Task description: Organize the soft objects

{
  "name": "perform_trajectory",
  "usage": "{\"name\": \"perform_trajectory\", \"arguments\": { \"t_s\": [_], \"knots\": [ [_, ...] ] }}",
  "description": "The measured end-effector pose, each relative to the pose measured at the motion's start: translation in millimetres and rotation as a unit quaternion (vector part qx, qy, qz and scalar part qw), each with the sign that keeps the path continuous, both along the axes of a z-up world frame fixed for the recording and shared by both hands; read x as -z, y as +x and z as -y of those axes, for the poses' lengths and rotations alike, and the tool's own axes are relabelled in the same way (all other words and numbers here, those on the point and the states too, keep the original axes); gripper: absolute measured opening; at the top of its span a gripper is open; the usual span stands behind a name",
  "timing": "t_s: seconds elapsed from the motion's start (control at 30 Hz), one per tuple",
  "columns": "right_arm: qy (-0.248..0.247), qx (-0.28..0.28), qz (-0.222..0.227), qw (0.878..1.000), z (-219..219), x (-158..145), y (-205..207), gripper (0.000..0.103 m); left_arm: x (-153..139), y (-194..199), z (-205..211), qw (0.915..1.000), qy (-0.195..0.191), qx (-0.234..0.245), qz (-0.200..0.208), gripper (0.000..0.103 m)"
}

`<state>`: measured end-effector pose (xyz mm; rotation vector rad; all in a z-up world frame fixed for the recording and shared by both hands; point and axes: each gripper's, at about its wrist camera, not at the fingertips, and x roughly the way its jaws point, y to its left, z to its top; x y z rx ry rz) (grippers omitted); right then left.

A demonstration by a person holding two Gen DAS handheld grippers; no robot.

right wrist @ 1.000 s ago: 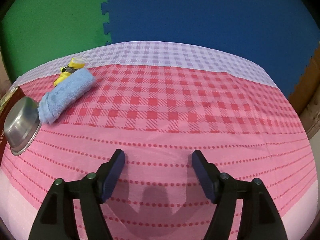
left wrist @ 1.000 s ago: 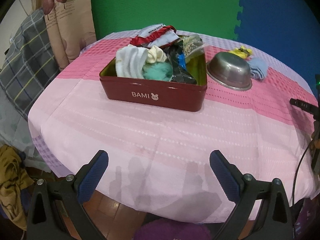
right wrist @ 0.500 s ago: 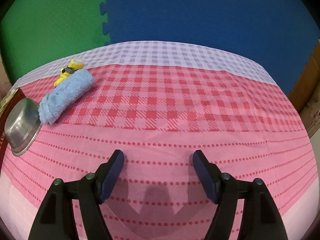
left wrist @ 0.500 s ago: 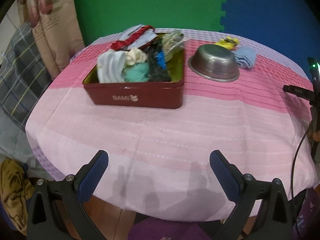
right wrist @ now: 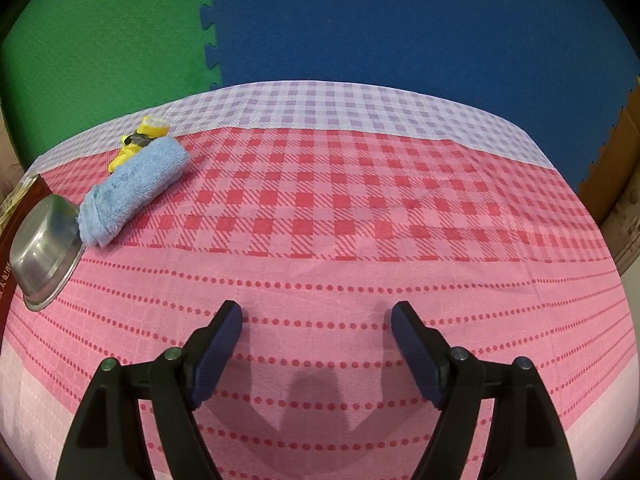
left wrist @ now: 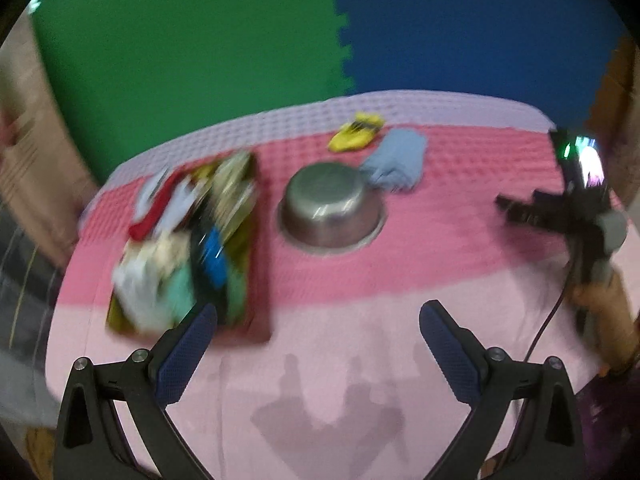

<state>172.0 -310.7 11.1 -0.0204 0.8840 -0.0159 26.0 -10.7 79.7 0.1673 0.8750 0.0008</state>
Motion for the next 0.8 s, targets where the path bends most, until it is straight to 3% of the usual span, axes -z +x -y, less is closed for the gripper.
{"name": "perform_trajectory", "arguments": {
  "t_s": [0.2, 0.33, 0.57, 0.8],
  "knots": [
    [0.004, -0.001, 0.001, 1.0, -0.2, -0.3, -0.6, 0.08, -32.7, 83.0, 20.7, 0.997, -0.035, 0.07, -0.003, 0.1],
    [0.01, -0.003, 0.003, 1.0, 0.3, -1.0, -1.0, 0.081, -35.9, 145.0, 41.4, 0.9921, 0.01, 0.125, 0.006, 0.1],
    [0.021, -0.005, 0.005, 1.0, -0.7, -1.4, -2.0, 0.081, -8.5, 241.1, 57.8, 0.9766, 0.044, 0.207, -0.037, 0.099],
    [0.026, -0.006, 0.007, 1.0, -1.5, -1.2, -2.7, 0.081, 29.7, 292.3, 62.0, 0.9655, 0.066, 0.238, -0.083, 0.089]
  ]
}}
